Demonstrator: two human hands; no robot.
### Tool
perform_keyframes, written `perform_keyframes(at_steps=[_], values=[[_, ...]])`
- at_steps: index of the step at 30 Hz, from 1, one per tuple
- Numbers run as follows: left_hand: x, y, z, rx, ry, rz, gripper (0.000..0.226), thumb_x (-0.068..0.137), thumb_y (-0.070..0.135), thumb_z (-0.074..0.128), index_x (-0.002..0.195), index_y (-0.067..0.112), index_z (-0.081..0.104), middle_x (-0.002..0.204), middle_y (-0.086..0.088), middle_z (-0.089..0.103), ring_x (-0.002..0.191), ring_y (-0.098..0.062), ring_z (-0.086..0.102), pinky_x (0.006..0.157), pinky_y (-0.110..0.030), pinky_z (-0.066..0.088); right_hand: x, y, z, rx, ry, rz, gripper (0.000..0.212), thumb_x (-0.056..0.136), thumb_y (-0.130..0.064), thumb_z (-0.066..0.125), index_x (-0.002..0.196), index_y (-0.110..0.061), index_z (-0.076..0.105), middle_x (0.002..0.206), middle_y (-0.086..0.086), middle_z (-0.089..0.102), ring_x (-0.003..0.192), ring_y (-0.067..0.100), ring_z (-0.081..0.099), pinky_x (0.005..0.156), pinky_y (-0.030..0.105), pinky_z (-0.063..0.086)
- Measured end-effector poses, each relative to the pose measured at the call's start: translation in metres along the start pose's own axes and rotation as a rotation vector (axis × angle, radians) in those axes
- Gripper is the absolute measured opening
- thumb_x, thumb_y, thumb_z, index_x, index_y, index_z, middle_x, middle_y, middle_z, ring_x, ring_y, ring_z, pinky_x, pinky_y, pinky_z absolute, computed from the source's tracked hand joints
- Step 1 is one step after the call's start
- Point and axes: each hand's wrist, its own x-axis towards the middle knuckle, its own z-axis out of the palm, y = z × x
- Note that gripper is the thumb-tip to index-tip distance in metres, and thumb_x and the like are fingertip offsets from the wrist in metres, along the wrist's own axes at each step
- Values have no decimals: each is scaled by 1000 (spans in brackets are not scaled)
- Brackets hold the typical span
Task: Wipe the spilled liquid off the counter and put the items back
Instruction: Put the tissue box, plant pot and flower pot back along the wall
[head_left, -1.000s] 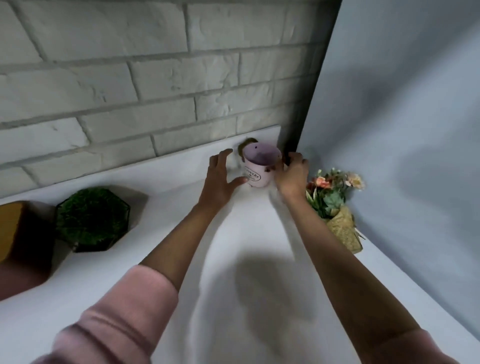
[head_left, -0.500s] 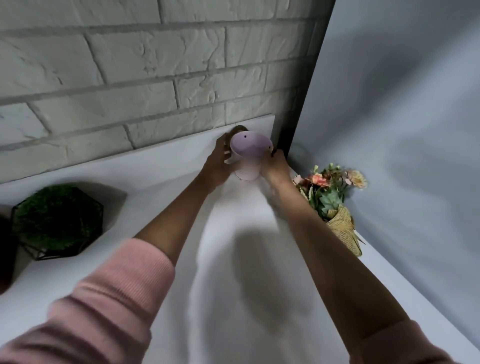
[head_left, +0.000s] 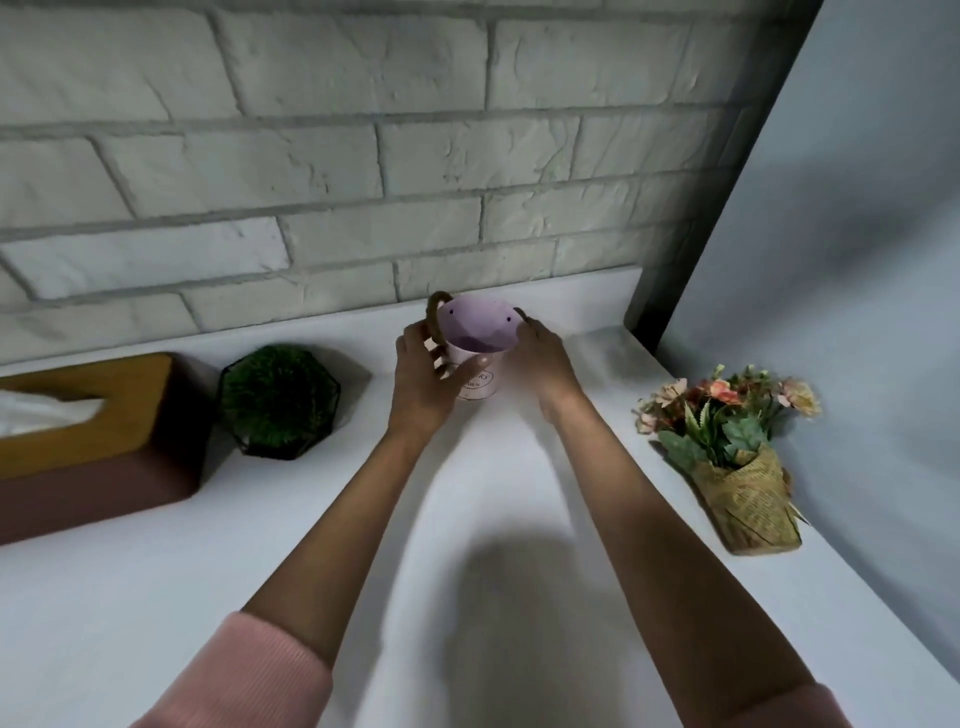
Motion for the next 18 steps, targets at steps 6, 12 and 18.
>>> perform_keyframes(at_steps=[6,12,18], values=[[-19,-4,-34,-46,114,-51,60,77,15,75,120,1,37,118,-1,50,93,2,56,66,-1,46,-11,-12,35,-57,-113,-65,45,96,-19,25,133,-23,50,130,14,58,115,35,56,102,50,44],[-22,-8,-46,-47,161,-91,61,74,12,78,119,0,39,117,-6,52,100,-15,56,67,-4,47,-11,-10,53,-46,-136,-31,44,95,-19,27,128,-21,55,120,18,62,110,37,58,98,50,47],[-19,-19,-51,-10,168,-110,62,71,12,81,115,-6,41,117,-19,55,106,-29,59,80,-32,54,-6,-4,62,46,-151,34,34,95,-18,28,111,-14,58,97,21,62,88,33,63,82,46,54]])
